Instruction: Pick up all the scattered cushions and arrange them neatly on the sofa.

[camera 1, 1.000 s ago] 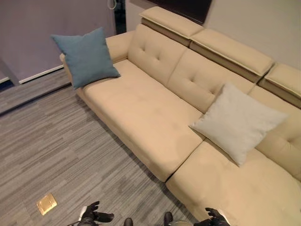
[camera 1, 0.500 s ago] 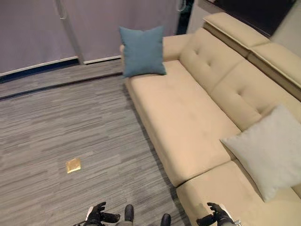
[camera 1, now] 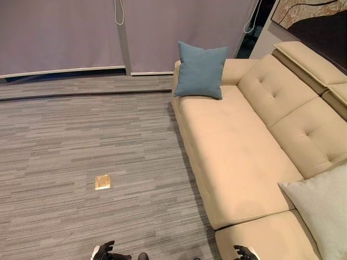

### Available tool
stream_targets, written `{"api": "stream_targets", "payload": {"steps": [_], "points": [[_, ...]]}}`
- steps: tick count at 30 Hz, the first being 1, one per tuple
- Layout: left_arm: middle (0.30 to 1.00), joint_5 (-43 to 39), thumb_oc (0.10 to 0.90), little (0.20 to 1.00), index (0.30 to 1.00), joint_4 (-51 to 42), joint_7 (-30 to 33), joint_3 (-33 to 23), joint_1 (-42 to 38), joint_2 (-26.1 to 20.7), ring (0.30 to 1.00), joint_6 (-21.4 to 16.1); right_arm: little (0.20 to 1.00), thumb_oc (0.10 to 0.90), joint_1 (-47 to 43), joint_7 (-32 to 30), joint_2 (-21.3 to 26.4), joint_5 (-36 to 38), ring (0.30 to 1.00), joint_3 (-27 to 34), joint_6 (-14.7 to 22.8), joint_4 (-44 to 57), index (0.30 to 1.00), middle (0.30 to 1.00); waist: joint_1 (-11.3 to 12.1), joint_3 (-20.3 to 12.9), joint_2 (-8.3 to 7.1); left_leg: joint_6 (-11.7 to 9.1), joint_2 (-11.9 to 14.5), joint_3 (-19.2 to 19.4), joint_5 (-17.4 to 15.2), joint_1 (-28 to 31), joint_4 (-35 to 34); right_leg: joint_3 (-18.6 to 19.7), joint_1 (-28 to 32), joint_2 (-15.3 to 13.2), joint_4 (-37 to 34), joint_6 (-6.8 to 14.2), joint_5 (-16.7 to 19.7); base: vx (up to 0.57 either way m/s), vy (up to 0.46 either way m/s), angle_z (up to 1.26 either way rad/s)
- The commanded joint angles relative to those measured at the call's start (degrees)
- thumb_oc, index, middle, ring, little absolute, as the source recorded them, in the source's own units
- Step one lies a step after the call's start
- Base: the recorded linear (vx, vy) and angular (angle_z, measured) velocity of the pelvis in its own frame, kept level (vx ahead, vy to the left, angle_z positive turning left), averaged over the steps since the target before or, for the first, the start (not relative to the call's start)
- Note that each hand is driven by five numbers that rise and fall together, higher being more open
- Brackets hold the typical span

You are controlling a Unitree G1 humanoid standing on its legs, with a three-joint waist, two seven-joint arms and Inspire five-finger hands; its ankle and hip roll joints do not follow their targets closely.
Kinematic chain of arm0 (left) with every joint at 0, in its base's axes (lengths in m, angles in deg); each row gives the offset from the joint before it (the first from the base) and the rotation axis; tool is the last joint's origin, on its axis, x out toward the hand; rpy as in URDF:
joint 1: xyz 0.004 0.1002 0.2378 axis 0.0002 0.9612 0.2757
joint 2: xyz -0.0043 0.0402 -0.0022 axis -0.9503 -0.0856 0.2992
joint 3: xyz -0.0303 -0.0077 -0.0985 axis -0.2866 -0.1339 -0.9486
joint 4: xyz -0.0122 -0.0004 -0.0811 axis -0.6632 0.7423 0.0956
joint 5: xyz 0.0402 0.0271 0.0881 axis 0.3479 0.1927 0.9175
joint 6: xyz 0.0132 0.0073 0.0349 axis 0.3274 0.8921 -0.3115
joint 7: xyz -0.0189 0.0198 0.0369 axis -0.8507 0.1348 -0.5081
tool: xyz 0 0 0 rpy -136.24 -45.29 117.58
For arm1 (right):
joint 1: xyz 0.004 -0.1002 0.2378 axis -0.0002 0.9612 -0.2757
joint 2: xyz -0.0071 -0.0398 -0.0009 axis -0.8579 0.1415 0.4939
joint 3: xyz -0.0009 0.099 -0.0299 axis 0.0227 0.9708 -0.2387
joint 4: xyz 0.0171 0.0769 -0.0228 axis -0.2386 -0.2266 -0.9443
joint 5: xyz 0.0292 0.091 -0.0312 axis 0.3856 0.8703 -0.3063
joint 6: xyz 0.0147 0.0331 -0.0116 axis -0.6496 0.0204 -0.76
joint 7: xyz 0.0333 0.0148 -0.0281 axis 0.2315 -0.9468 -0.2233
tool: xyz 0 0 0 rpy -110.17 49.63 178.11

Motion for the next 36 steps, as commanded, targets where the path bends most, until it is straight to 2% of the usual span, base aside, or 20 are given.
{"api": "stream_targets", "payload": {"steps": [1,3,5,6,7,8,9,11,16,18,20,21,23,24,27,28,29,30,33,36], "points": [[0.900,-0.6,0.800,0.900,0.900,-0.6,1.7,-1.6,-1.5,-3.7,0.900,-0.9,0.900,0.800,-1.3,-1.7,0.9,-0.5,0.900,-1.3,0.7,1.7,0.900,0.900,0.3,1.8,-2.59,-0.7,-0.7,-6.2,-5.0,-3.1,4.5,5.9,-2.4,-0.1,9.5,2.1,2.6,0.02,0.074,0.33],[0.900,-0.9,0.800,0.900,0.900,-1.1,1.9,-1.5,-2.4,-4.4,0.900,-1.4,0.900,0.800,-1.2,-1.7,0.7,0.3,0.900,-1.2,1.0,2.4,0.900,0.900,-0.2,2.4,-1.78,-0.3,-0.8,-7.7,-5.3,-2.4,4.1,9.5,-5.5,1.8,13.5,1.4,2.1,0.09,0.106,0.49],[0.900,-1.1,0.800,0.900,0.900,-1.3,1.9,-1.3,-2.6,-4.6,0.900,-1.4,0.900,0.800,-0.8,-1.7,0.7,0.9,0.900,-1.1,1.1,2.3,0.900,0.900,-0.9,2.4,-1.32,-0.2,-1.3,-9.6,-5.5,-0.9,3.1,12.0,-7.1,4.8,12.9,0.3,0.0,0.18,0.086,0.55],[0.900,-1.2,0.800,0.900,0.900,-1.0,1.9,-1.3,-2.7,-4.6,0.900,-1.4,0.900,0.800,-0.7,-1.8,0.8,1.0,0.900,-1.2,1.1,2.1,0.900,0.900,-1.4,2.4,-1.27,-0.3,-1.5,-10.6,-5.6,-0.2,2.6,12.7,-8.0,6.2,11.2,-0.1,-0.9,0.25,0.031,0.63],[0.900,-1.3,0.800,0.900,0.900,-0.6,1.7,-0.9,-2.9,-4.4,0.900,-1.3,0.900,0.800,-0.6,-1.8,0.9,1.2,0.900,-1.4,1.0,1.6,0.900,0.900,-2.2,2.5,-1.71,-0.4,-2.6,-12.6,-6.0,0.8,1.9,14.1,-9.1,8.1,6.3,-0.2,-0.5,0.32,0.001,0.89],[0.900,-1.1,0.800,0.900,0.900,0.0,1.5,-0.7,-3.1,-4.2,0.900,-1.2,0.900,0.800,-0.6,-1.8,1.2,1.3,0.900,-1.3,0.9,1.2,0.900,0.900,-3.2,2.7,-2.30,-0.3,-4.1,-15.0,-6.7,1.8,1.9,16.1,-9.9,9.6,0.5,0.4,1.5,0.32,-0.007,0.95],[0.900,-0.6,0.800,0.900,0.900,0.5,1.2,-0.5,-3.1,-4.1,0.900,-1.1,0.900,0.800,-0.7,-1.7,1.3,1.2,0.900,-1.3,0.7,1.1,0.900,0.900,-3.8,2.8,-2.26,-0.3,-4.6,-16.0,-7.1,2.5,1.5,16.6,-10.2,10.2,-0.8,0.7,2.4,0.20,-0.006,0.72],[0.900,0.9,0.800,0.900,0.900,1.7,0.8,-0.2,-2.9,-3.9,0.900,-1.0,0.900,0.800,-0.2,-1.6,1.5,0.4,0.900,-1.5,0.7,0.9,0.900,0.900,-4.3,2.6,-2.41,-0.6,-5.6,-17.4,-8.0,3.7,1.7,16.5,-9.4,10.2,-2.4,0.8,3.1,0.20,-0.033,0.74],[0.900,1.6,0.800,0.900,0.900,2.3,0.8,-0.3,-2.0,-3.5,0.900,-1.0,0.900,0.800,0.9,-1.6,1.9,0.0,0.900,-1.1,0.8,0.7,0.900,0.900,-5.0,1.1,-2.36,-1.6,-5.4,-17.4,-9.9,4.8,2.6,16.2,-7.2,10.0,-3.9,0.0,2.6,0.18,-0.063,0.43],[0.900,1.8,0.800,0.900,0.900,1.4,0.8,0.3,-1.5,-3.0,0.900,-0.8,0.900,0.800,1.5,-1.3,2.5,0.1,0.900,-0.7,0.8,0.9,0.900,0.900,-5.5,0.7,-2.36,-3.8,-4.6,-14.9,-11.9,3.4,9.3,14.8,-4.4,9.2,-4.9,-0.7,1.6,0.20,-0.094,0.36],[0.900,1.0,0.800,0.900,0.900,0.7,0.9,0.5,-1.6,-2.7,0.900,-0.7,0.900,0.800,1.3,-1.5,3.0,0.6,0.900,-0.5,0.6,1.1,0.900,0.900,-5.3,1.8,-3.18,-5.6,-3.3,-12.0,-10.0,-1.4,19.1,13.9,-2.3,7.8,-5.6,-1.4,1.4,0.06,-0.047,0.37],[0.900,1.0,0.800,0.900,0.900,0.7,0.9,0.5,-1.6,-2.7,0.900,-0.7,0.900,0.800,1.3,-1.5,3.0,0.6,0.900,-0.5,0.6,1.0,0.900,0.900,-5.3,1.7,-3.11,-5.6,-3.3,-12.0,-10.2,-1.7,19.6,13.8,-2.4,7.9,-5.6,-1.4,1.4,0.03,-0.027,0.28],[0.900,0.7,0.800,0.900,0.900,0.6,0.6,0.8,-1.2,-2.4,0.900,-0.4,0.900,0.800,0.9,-1.6,3.2,0.9,0.900,-0.7,0.3,0.8,0.900,0.900,-4.4,1.9,-3.77,-4.7,-1.0,-8.6,-10.1,-5.5,22.2,12.9,-0.2,7.2,-6.8,-2.0,0.3,0.14,-0.036,0.17],[0.900,0.7,0.800,0.900,0.900,0.7,0.4,0.8,-1.1,-2.4,0.900,-0.2,0.900,0.800,0.7,-1.6,3.2,0.8,0.900,-0.7,0.2,0.6,0.900,0.900,-4.1,1.7,-3.93,-4.3,-0.5,-8.1,-10.4,-6.5,20.5,12.9,0.2,7.1,-7.0,-1.9,-0.1,0.22,-0.025,0.09],[0.900,1.1,0.800,0.900,0.900,1.3,0.2,0.8,-0.5,-2.4,0.900,0.0,0.900,0.800,0.6,-1.8,3.1,0.9,0.900,-0.5,0.0,0.5,0.900,0.900,-3.6,1.3,-3.93,-4.1,-0.4,-8.5,-8.6,-7.7,16.6,13.4,1.2,7.4,-7.5,-1.8,-1.0,0.17,0.022,0.10],[0.900,0.8,0.800,0.900,0.900,1.5,0.3,0.6,-0.3,-2.4,0.900,0.0,0.900,0.800,0.6,-2.0,3.0,1.2,0.900,-0.3,0.0,0.6,0.900,0.900,-3.1,1.3,-3.65,-4.4,-0.1,-9.5,-5.9,-9.5,14.4,14.1,1.9,8.1,-7.9,-1.9,-1.7,0.25,0.088,0.00],[0.900,0.2,0.800,0.900,0.900,1.7,0.3,0.4,0.0,-2.3,0.900,-0.1,0.900,0.800,0.5,-2.3,3.0,1.2,0.900,-0.5,0.0,0.8,0.900,0.900,-1.8,1.5,-3.04,-5.4,0.4,-12.4,-1.5,-11.7,9.5,15.5,3.5,9.2,-8.2,-2.1,-3.0,0.36,0.128,0.01],[0.900,-0.3,0.800,0.900,0.900,1.8,0.3,0.3,0.0,-2.3,0.900,-0.2,0.900,0.800,0.4,-2.4,3.0,1.1,0.900,-0.6,0.1,0.8,0.900,0.900,-1.3,1.7,-2.84,-5.7,0.4,-13.5,0.0,-13.0,7.4,16.1,4.5,9.6,-8.1,-2.2,-3.8,0.27,0.106,-0.04],[0.900,0.0,0.800,0.900,0.900,2.5,0.3,0.1,0.4,-2.2,0.900,0.1,0.900,0.800,0.3,-2.3,2.6,0.4,0.900,-0.6,0.2,0.5,0.900,0.900,-1.0,1.1,-2.25,-5.6,0.7,-13.3,1.6,-11.1,3.2,16.8,5.8,10.1,-7.0,-2.3,-5.4,0.31,0.163,-0.42],[0.900,0.5,0.800,0.900,0.900,2.6,0.4,-0.2,0.7,-2.4,0.900,0.3,0.900,0.800,0.2,-2.4,2.1,-0.1,0.900,-1.0,0.1,0.7,0.900,0.900,-1.0,0.6,-2.71,-5.0,-0.2,-13.3,1.1,-10.2,4.1,17.9,5.7,9.4,-5.1,-1.9,-5.4,0.21,0.137,-0.48]]}}
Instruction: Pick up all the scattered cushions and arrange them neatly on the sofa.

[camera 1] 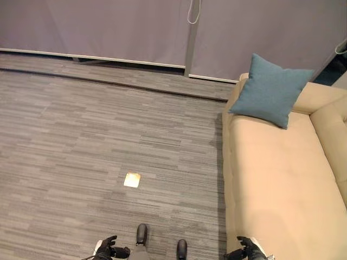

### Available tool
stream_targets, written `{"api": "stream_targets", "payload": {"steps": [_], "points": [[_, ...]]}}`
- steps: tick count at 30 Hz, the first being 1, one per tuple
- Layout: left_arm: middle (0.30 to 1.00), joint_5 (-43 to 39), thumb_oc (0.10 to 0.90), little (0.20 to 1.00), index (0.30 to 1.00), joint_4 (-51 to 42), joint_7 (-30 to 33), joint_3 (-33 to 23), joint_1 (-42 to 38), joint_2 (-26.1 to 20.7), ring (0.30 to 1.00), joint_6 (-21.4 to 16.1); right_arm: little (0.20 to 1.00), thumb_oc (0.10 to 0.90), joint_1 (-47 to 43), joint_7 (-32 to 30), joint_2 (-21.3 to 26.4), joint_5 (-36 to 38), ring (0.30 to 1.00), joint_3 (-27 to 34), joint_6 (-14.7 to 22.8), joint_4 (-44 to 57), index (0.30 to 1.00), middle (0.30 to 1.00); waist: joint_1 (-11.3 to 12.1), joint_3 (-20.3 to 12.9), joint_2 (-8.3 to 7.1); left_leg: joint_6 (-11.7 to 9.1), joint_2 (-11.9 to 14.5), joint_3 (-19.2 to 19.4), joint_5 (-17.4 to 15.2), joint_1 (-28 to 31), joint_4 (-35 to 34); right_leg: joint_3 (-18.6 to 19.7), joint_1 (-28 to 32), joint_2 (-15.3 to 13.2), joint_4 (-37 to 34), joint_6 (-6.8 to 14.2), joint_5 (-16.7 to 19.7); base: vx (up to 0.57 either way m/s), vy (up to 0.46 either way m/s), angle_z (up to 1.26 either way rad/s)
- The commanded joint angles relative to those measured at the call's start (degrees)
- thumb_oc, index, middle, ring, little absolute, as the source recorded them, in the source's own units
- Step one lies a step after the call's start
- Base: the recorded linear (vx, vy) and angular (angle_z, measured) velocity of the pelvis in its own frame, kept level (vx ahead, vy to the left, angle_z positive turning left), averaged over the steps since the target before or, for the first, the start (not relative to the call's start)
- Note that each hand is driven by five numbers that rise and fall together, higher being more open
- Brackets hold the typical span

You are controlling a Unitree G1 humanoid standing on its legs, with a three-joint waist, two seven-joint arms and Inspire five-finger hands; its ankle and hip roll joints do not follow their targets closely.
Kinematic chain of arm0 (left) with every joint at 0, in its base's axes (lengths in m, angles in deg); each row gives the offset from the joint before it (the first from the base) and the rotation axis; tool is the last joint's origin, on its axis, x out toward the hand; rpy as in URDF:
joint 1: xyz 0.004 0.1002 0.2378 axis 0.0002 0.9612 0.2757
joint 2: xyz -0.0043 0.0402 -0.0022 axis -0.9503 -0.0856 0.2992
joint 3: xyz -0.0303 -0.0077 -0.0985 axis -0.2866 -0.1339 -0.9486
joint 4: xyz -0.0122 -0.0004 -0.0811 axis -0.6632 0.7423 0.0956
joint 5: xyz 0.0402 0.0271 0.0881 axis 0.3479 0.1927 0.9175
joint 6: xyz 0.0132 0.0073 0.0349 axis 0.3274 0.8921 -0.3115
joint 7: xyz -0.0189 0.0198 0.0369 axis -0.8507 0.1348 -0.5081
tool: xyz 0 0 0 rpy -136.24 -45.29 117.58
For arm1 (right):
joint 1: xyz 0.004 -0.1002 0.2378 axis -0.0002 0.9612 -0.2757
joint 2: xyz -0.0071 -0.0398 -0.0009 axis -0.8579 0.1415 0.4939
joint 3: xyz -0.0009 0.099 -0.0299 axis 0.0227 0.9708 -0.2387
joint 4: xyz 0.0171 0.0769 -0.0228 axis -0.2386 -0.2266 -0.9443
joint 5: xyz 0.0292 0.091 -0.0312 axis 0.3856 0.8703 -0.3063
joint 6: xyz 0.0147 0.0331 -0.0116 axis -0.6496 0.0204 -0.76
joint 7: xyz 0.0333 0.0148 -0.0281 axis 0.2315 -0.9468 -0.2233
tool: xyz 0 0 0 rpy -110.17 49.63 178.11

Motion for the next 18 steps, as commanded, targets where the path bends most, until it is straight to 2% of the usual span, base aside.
{"api": "stream_targets", "payload": {"steps": [1,3,6,7,9,11,13,14,15,16,18], "points": [[0.900,0.6,0.800,0.900,0.900,-1.9,0.5,-0.4,2.3,-3.8,0.900,-0.8,0.900,0.800,0.1,-1.4,-0.4,-0.4,0.900,-0.1,0.9,1.1,0.900,0.900,-0.7,-2.7,-4.51,3.5,-4.3,0.6,-0.4,-0.9,1.0,3.1,1.2,-1.7,9.6,7.3,-7.5,0.17,0.137,-0.61],[0.900,0.7,0.800,0.900,0.900,-2.2,0.6,-0.7,2.2,-4.1,0.900,-0.8,0.900,0.800,-0.1,-1.4,-0.9,-0.4,0.900,-0.2,1.0,1.6,0.900,0.900,-0.7,-3.0,-4.61,4.5,-5.0,1.5,-1.5,0.4,1.0,3.5,0.5,-2.6,13.2,8.4,-6.9,0.22,0.193,-0.35],[0.900,0.6,0.800,0.900,0.900,-2.9,0.8,-0.6,1.7,-4.7,0.900,-0.7,0.900,0.800,-0.9,-1.2,-1.3,-0.3,0.900,-0.2,1.0,2.4,0.900,0.900,-1.2,-2.3,-4.30,6.3,-5.6,2.5,-2.8,3.0,0.3,3.8,-4.5,-3.6,24.0,10.3,-1.2,0.16,0.162,-0.27],[0.900,0.2,0.800,0.900,0.900,-3.1,0.8,-0.7,1.4,-5.0,0.900,-0.7,0.900,0.800,-1.3,-1.2,-1.4,-0.3,0.900,-0.4,1.1,2.8,0.900,0.900,-1.6,-1.7,-3.97,6.8,-5.4,2.9,-3.1,3.8,0.0,3.5,-6.2,-3.9,27.6,10.6,0.7,0.14,0.139,-0.42],[0.900,-0.2,0.800,0.900,0.900,-3.4,0.9,-0.8,1.2,-5.2,0.900,-1.0,0.900,0.800,-1.4,-1.2,-1.7,-0.2,0.900,-0.5,1.3,3.6,0.900,0.900,-1.9,-1.2,-3.11,7.2,-5.0,3.6,-4.2,5.7,-0.6,1.1,-8.8,-4.8,31.8,10.8,1.3,0.15,0.150,-0.12],[0.900,-1.0,0.800,0.900,0.900,-3.6,0.8,-0.8,1.2,-5.2,0.900,-1.1,0.900,0.800,-1.5,-1.2,-1.8,-0.2,0.900,-0.6,1.3,3.9,0.900,0.900,-2.1,-0.9,-2.80,7.4,-5.1,4.1,-5.4,7.7,-1.0,-2.4,-10.6,-6.3,30.4,10.2,1.1,0.20,0.113,-0.12],[0.900,-1.5,0.800,0.900,0.900,-3.7,0.5,-0.8,1.1,-5.0,0.900,-1.1,0.900,0.800,-2.0,-1.2,-1.6,-0.4,0.900,-0.9,1.2,3.9,0.900,0.900,-2.5,-1.0,-2.74,7.3,-5.3,4.7,-6.8,9.4,-1.3,-5.8,-11.8,-6.7,25.5,9.6,-0.7,0.28,0.054,-0.38],[0.900,-1.5,0.800,0.900,0.900,-3.5,0.5,-0.8,0.7,-4.9,0.900,-1.0,0.900,0.800,-2.5,-1.1,-1.4,-0.8,0.900,-1.1,1.0,4.0,0.900,0.900,-2.9,-0.8,-3.05,7.1,-5.8,5.5,-8.2,11.1,-1.1,-9.8,-13.5,-7.1,19.7,9.7,-0.4,0.26,0.028,-0.41],[0.900,-1.5,0.800,0.900,0.900,-3.5,0.5,-0.8,0.7,-4.9,0.900,-1.0,0.900,0.800,-2.5,-1.1,-1.4,-0.8,0.900,-1.1,1.0,4.0,0.900,0.900,-2.9,-0.8,-3.04,7.1,-5.8,5.4,-8.2,11.1,-1.1,-9.8,-13.4,-7.1,19.7,9.7,-0.4,0.34,0.028,-0.49],[0.900,-1.5,0.800,0.900,0.900,-2.9,0.6,-1.3,0.7,-4.7,0.900,-0.9,0.900,0.800,-2.8,-1.2,-1.1,-1.1,0.900,-1.1,0.8,4.2,0.900,0.900,-3.2,-0.8,-3.60,6.7,-6.4,6.4,-9.2,12.6,-1.3,-13.7,-14.6,-7.8,14.3,10.5,1.2,0.27,0.003,-0.48],[0.900,-1.3,0.800,0.900,0.900,-2.5,0.5,-1.6,0.5,-4.5,0.900,-0.9,0.900,0.800,-3.0,-1.2,-0.8,-1.5,0.900,-1.1,0.8,4.4,0.900,0.900,-3.5,-0.7,-3.77,6.3,-6.6,6.9,-10.2,14.1,-1.0,-16.8,-15.2,-7.7,10.8,11.2,2.5,0.32,-0.007,-0.40]]}}
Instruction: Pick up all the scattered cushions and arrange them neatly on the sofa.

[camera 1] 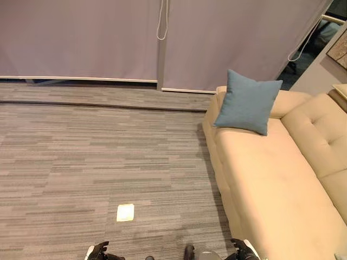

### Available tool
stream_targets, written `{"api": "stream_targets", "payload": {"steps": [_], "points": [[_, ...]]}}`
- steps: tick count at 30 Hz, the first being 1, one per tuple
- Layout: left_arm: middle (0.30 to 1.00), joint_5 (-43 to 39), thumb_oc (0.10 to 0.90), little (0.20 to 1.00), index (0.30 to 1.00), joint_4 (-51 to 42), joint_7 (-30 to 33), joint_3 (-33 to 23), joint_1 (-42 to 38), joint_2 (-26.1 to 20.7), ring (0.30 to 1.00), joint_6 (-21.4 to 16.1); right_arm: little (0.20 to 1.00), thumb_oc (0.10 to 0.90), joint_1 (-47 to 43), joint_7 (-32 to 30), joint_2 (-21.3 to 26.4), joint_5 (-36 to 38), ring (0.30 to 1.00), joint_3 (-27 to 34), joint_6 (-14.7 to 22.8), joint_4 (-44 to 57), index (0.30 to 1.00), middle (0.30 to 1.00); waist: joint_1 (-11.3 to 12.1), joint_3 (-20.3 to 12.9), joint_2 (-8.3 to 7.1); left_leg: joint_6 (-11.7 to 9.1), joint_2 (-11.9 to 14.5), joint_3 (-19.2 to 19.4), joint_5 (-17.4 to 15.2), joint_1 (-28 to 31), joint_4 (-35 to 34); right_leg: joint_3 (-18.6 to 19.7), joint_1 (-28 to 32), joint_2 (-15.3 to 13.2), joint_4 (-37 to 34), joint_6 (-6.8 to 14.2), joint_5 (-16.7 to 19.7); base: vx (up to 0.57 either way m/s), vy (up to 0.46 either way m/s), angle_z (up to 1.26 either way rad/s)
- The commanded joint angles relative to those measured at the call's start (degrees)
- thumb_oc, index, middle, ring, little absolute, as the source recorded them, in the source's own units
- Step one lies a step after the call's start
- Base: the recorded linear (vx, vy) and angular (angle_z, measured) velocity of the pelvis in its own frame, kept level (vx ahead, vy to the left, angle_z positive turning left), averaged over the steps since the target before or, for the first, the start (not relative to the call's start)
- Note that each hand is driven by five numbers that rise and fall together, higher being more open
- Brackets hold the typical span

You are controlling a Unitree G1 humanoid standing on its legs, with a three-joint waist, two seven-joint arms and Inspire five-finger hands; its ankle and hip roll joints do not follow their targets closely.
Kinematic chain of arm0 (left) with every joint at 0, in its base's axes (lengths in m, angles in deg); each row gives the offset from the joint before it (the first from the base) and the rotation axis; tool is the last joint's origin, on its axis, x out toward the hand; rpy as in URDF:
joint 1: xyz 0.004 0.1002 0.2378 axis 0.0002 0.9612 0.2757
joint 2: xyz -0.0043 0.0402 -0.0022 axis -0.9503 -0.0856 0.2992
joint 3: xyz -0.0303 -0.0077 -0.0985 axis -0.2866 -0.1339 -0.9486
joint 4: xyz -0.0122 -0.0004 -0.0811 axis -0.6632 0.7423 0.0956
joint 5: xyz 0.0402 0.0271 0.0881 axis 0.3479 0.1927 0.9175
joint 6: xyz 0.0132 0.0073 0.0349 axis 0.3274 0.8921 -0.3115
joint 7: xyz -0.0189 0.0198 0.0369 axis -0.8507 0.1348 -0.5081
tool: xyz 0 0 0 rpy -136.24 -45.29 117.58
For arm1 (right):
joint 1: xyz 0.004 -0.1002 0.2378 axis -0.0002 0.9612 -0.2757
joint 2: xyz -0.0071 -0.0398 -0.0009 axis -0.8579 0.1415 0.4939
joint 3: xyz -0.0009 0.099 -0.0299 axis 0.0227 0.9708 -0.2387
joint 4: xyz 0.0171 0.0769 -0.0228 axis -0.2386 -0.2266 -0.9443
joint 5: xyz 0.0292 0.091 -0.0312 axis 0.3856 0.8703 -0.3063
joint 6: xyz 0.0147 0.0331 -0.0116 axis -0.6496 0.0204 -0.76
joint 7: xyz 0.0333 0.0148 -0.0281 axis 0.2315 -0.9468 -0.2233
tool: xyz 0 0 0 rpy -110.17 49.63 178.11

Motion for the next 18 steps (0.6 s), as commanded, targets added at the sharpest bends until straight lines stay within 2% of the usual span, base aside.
{"api": "stream_targets", "payload": {"steps": [1,3,6,7,8,9,10,11,12,13,15,18], "points": [[0.900,-0.6,0.800,0.900,0.900,-1.0,0.3,-1.3,-0.7,-1.3,0.900,-1.2,0.900,0.800,-4.2,-1.2,2.3,-1.0,0.900,-0.1,0.9,0.2,0.900,0.900,0.0,1.3,-1.18,-2.9,1.0,-4.2,-5.9,-0.3,4.5,-2.3,6.7,1.0,-8.7,2.5,5.8,0.26,-0.005,-0.24],[0.900,-0.5,0.800,0.900,0.900,-1.0,0.2,-1.2,-0.7,-1.0,0.900,-1.2,0.900,0.800,-4.1,-1.1,2.4,-0.9,0.900,0.0,0.9,0.1,0.900,0.900,-0.2,1.4,-0.96,-2.9,1.0,-4.2,-6.7,0.4,5.0,-2.3,6.7,1.3,-8.6,2.5,5.9,0.19,-0.007,-0.10],[0.900,0.9,0.800,0.900,0.900,-0.9,-0.2,-0.7,-0.3,-0.4,0.900,-1.3,0.900,0.800,-2.5,-1.1,2.7,-0.5,0.900,0.4,1.1,-0.1,0.900,0.900,-1.4,-0.2,-1.38,-2.7,-0.1,-4.7,-9.3,2.8,5.5,0.6,8.5,2.2,-9.7,1.3,5.8,0.29,-0.035,0.25],[0.900,1.1,0.800,0.900,0.900,-0.8,-0.4,-0.6,0.1,-0.1,0.900,-1.2,0.900,0.800,-2.0,-1.1,3.0,-0.5,0.900,0.6,1.1,-0.3,0.900,0.900,-1.5,-0.7,-1.27,-3.0,0.2,-4.8,-10.0,3.3,6.2,0.3,9.1,2.2,-9.6,1.0,5.7,0.42,-0.074,0.35],[0.900,1.4,0.800,0.900,0.900,-0.8,-0.3,-0.1,0.4,0.3,0.900,-1.2,0.900,0.800,-1.0,-1.0,3.0,-0.2,0.900,1.0,1.1,-0.4,0.900,0.900,-2.0,-1.5,-0.63,-4.8,1.6,-4.4,-10.0,4.0,9.2,0.1,11.0,3.1,-10.1,0.0,4.7,0.30,-0.060,0.26],[0.900,1.4,0.800,0.900,0.900,-0.8,-0.3,-0.1,0.4,0.3,0.900,-1.2,0.900,0.800,-1.0,-1.0,3.0,-0.2,0.900,1.0,1.1,-0.4,0.900,0.900,-2.2,-1.7,-0.80,-4.7,1.4,-4.5,-9.8,3.8,9.2,0.0,10.8,2.9,-10.1,0.0,4.8,0.29,-0.091,0.04],[0.900,1.6,0.800,0.900,0.900,-1.0,-0.4,0.2,0.5,0.5,0.900,-1.2,0.900,0.800,-0.8,-1.0,3.1,-0.1,0.900,1.1,1.1,-0.5,0.900,0.900,-2.4,-1.9,-0.67,-6.0,2.0,-4.2,-8.5,3.2,12.8,0.3,12.0,3.5,-10.6,-0.6,4.4,0.19,-0.119,-0.08],[0.900,1.2,0.800,0.900,0.900,-1.6,-0.4,0.3,0.4,0.5,0.900,-1.2,0.900,0.800,-0.7,-1.1,3.5,0.1,0.900,1.2,1.1,-0.8,0.900,0.900,-2.3,-1.6,-1.22,-8.2,3.5,-3.9,-5.2,0.0,22.2,1.2,14.5,4.2,-11.7,-1.7,3.7,0.20,-0.118,-0.10],[0.900,1.2,0.800,0.900,0.900,-1.6,-0.4,0.3,0.4,0.5,0.900,-1.2,0.900,0.800,-0.7,-1.1,3.5,0.1,0.900,1.2,1.1,-0.8,0.900,0.900,-2.3,-1.7,-1.25,-8.2,3.5,-3.9,-5.2,-0.1,22.2,1.2,14.5,4.1,-11.7,-1.7,3.7,0.23,-0.130,0.05],[0.900,0.6,0.800,0.900,0.900,-2.4,-0.5,0.8,-0.1,0.6,0.900,-1.2,0.900,0.800,-0.9,-1.2,4.1,0.8,0.900,1.2,1.0,-1.2,0.900,0.900,-1.2,-0.9,-1.98,-8.6,4.2,-4.9,-3.0,-3.9,29.7,3.1,16.8,5.2,-12.4,-3.2,2.3,0.15,-0.057,0.00],[0.900,0.0,0.800,0.900,0.900,-2.5,-0.5,1.1,-0.3,0.8,0.900,-1.2,0.900,0.800,-1.2,-1.0,4.3,1.1,0.900,1.1,0.8,-1.4,0.900,0.900,-0.6,-0.6,-2.83,-7.4,3.9,-5.3,-4.4,-7.2,30.6,5.1,18.0,5.2,-12.9,-3.4,1.5,0.18,-0.031,-0.32],[0.900,-0.5,0.800,0.900,0.900,-2.5,-0.8,1.2,-0.1,1.0,0.900,-1.3,0.900,0.800,-1.2,-1.3,4.6,0.8,0.900,0.9,0.7,-1.9,0.900,0.900,0.5,-0.4,-4.05,-6.0,3.9,-6.0,-7.2,-10.4,24.5,7.5,20.1,4.8,-14.2,-2.3,0.6,0.17,0.024,-0.70]]}}
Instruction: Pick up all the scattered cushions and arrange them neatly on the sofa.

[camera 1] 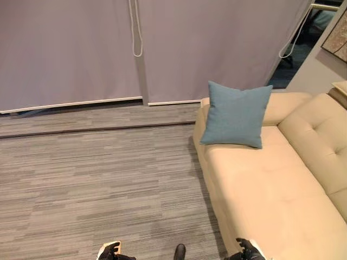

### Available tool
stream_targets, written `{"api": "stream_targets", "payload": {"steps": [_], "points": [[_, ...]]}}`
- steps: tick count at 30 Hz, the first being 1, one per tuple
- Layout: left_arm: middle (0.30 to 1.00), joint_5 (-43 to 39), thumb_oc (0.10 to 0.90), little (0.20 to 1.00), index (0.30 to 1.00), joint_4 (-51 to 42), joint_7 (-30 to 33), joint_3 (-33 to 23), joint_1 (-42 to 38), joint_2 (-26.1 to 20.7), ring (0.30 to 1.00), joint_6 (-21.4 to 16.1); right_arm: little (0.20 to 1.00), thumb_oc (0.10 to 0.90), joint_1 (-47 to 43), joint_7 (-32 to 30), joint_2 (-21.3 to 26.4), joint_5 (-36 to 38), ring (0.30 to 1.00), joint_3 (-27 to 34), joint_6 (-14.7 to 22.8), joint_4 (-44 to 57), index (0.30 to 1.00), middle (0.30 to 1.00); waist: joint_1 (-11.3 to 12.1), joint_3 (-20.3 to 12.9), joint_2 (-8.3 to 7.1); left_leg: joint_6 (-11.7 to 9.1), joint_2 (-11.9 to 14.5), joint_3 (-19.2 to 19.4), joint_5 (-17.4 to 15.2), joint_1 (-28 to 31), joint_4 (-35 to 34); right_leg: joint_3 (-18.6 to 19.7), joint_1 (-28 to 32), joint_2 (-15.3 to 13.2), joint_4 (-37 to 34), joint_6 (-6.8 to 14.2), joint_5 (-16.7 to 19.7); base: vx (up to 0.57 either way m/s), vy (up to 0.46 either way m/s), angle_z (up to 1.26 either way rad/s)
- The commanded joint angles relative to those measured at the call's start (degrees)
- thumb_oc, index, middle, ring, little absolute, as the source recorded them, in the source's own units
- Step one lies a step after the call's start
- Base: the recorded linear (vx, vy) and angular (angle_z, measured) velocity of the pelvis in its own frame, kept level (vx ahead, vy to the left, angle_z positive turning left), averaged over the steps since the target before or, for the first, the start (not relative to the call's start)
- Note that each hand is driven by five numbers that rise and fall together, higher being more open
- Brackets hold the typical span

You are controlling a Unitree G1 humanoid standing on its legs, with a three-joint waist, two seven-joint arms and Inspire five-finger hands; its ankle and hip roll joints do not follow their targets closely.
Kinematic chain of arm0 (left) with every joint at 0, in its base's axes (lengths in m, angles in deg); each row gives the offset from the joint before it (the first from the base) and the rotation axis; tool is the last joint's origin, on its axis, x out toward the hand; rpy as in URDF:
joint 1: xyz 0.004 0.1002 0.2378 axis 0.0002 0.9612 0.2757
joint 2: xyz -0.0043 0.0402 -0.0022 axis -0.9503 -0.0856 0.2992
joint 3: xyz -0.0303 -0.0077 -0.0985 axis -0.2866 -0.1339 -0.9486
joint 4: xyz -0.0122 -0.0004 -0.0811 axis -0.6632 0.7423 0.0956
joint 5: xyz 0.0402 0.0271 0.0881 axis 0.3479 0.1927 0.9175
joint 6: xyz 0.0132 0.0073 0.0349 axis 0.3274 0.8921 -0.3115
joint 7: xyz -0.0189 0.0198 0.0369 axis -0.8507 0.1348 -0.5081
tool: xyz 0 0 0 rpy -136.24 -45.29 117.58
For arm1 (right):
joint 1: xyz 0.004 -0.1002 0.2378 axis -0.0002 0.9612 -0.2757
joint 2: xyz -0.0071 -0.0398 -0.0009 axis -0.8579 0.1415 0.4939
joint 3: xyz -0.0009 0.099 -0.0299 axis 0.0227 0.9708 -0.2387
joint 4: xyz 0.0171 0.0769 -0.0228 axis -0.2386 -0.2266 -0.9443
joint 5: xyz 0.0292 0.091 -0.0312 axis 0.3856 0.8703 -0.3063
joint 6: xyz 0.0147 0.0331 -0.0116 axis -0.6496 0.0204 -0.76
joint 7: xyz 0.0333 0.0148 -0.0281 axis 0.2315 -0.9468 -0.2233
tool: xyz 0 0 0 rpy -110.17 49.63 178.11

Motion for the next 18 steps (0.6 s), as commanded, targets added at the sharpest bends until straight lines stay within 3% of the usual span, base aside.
{"api": "stream_targets", "payload": {"steps": [1,2,3,5,10,12,15,18], "points": [[0.900,-0.1,0.800,0.900,0.900,0.0,0.3,1.4,-0.2,-1.7,0.900,-1.1,0.900,0.800,0.4,-1.3,2.5,0.5,0.900,0.3,0.4,0.0,0.900,0.900,-0.6,0.4,-1.03,4.3,-3.0,1.9,-0.6,2.3,-11.9,2.7,0.8,-5.3,4.7,9.7,-4.1,0.24,0.084,-0.44],[0.900,-1.0,0.800,0.900,0.900,0.1,0.2,1.4,-0.6,-1.7,0.900,-1.5,0.900,0.800,-0.2,-1.5,2.4,0.2,0.900,-0.2,0.3,-0.8,0.900,0.900,1.0,0.8,-0.25,3.6,-2.7,-2.0,4.8,0.3,-22.7,5.1,3.0,-4.0,3.4,10.1,-4.9,0.29,0.119,-0.76],[0.900,-1.7,0.800,0.900,0.900,0.3,0.6,1.6,-1.0,-1.5,0.900,-1.8,0.900,0.800,-0.6,-1.7,2.3,-0.2,0.900,-0.7,0.2,-1.2,0.900,0.900,2.0,1.3,-0.05,3.0,-3.6,-5.5,7.4,-2.3,-24.2,6.9,4.0,-3.3,3.6,9.8,-5.5,0.37,0.152,-0.85],[0.900,-1.0,0.800,0.900,0.900,1.2,0.3,1.3,-0.2,-1.3,0.900,-1.2,0.900,0.800,-0.2,-1.8,1.6,-1.1,0.900,-1.0,0.1,-1.7,0.900,0.900,1.9,0.0,0.56,3.9,-3.7,-6.0,7.1,1.0,-28.0,8.1,4.8,-3.1,4.7,9.9,-6.9,0.33,0.187,-1.01],[0.900,-1.3,0.800,0.900,0.900,1.2,0.2,0.2,0.1,-1.7,0.900,-0.9,0.900,0.800,-0.1,-1.4,0.4,-1.7,0.900,-1.5,-0.1,-2.2,0.900,0.900,2.3,-0.7,0.55,5.8,-4.5,-4.5,5.8,3.5,-28.7,9.3,4.1,-3.8,10.3,10.7,-8.2,0.19,0.148,-0.53],[0.900,-1.4,0.800,0.900,0.900,0.6,0.5,0.2,-0.3,-2.4,0.900,-0.9,0.900,0.800,-0.8,-1.0,-0.2,-2.1,0.900,-2.1,-0.3,-1.7,0.900,0.900,2.3,-0.4,0.77,7.3,-4.8,-3.0,4.7,4.7,-28.6,9.5,0.7,-4.8,17.9,12.5,-5.9,0.16,0.135,-0.21],[0.900,-1.7,0.800,0.900,0.900,0.2,1.0,0.0,-0.9,-3.2,0.900,-1.0,0.900,0.800,-1.7,-0.9,-0.5,-2.4,0.900,-2.5,0.0,-1.0,0.900,0.900,2.3,0.5,1.87,8.4,-4.1,-2.0,3.5,6.0,-28.6,7.1,-4.0,-6.7,25.5,13.8,-3.4,0.11,0.089,-0.37],[0.900,-1.6,0.800,0.900,0.900,0.5,1.1,0.3,-0.9,-3.2,0.900,-1.0,0.900,0.800,-2.2,-0.9,-0.3,-2.9,0.900,-2.9,0.0,-0.2,0.900,0.900,2.0,0.5,2.34,8.5,-4.3,-1.5,2.0,8.1,-29.1,3.4,-5.6,-8.4,22.0,12.8,-4.2,0.20,0.035,-0.41]]}}
